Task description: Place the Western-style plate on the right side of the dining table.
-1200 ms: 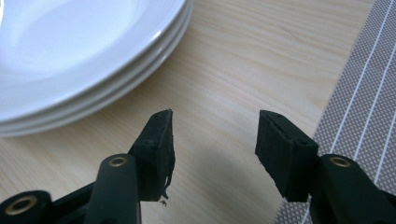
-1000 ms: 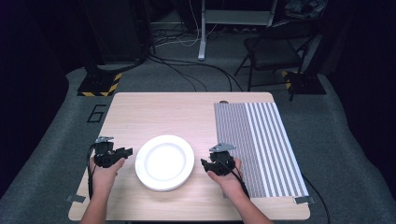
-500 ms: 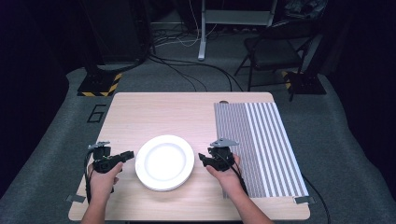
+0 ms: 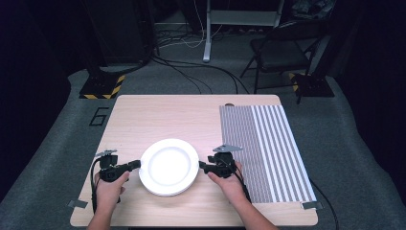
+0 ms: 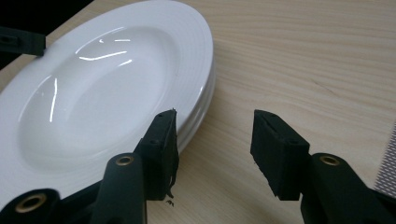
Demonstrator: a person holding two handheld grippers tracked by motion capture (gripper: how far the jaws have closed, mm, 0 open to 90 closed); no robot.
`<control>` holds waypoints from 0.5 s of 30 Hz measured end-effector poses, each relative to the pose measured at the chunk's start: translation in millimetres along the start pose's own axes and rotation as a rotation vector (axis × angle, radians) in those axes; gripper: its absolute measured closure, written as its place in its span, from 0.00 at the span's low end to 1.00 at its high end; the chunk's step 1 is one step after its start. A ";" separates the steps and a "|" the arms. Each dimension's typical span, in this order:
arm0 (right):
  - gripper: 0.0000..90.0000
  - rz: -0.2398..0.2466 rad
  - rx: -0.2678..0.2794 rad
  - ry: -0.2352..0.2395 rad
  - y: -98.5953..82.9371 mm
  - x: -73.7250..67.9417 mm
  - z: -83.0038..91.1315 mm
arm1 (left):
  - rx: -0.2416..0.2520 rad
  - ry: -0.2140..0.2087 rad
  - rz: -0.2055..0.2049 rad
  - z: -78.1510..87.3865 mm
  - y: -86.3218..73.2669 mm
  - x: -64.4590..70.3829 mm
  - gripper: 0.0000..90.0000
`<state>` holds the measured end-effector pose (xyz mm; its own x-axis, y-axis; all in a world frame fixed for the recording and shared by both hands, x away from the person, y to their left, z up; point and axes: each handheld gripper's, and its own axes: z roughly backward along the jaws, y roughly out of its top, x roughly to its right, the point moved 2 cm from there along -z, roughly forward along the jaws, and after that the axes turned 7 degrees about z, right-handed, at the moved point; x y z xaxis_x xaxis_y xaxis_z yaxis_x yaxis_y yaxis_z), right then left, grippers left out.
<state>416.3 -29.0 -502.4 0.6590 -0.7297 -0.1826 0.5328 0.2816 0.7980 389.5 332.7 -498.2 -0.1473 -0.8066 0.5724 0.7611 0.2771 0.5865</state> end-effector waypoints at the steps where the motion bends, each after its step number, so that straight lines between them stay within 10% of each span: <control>1: 0.56 -0.012 0.005 0.002 0.6 -0.5 0.4 | 0.000 0.000 0.000 0.0 0.0 0.0 0.92; 15: 0.56 -0.117 0.008 0.123 2.7 -6.5 -5.7 | 0.003 -0.025 0.020 0.4 -2.6 -3.2 0.92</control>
<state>416.5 -20.0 -502.3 0.6529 -0.6750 -0.3436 0.6062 0.1937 0.7714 387.7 334.7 -501.3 -0.1482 -0.7877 0.5980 0.7619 0.2946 0.5768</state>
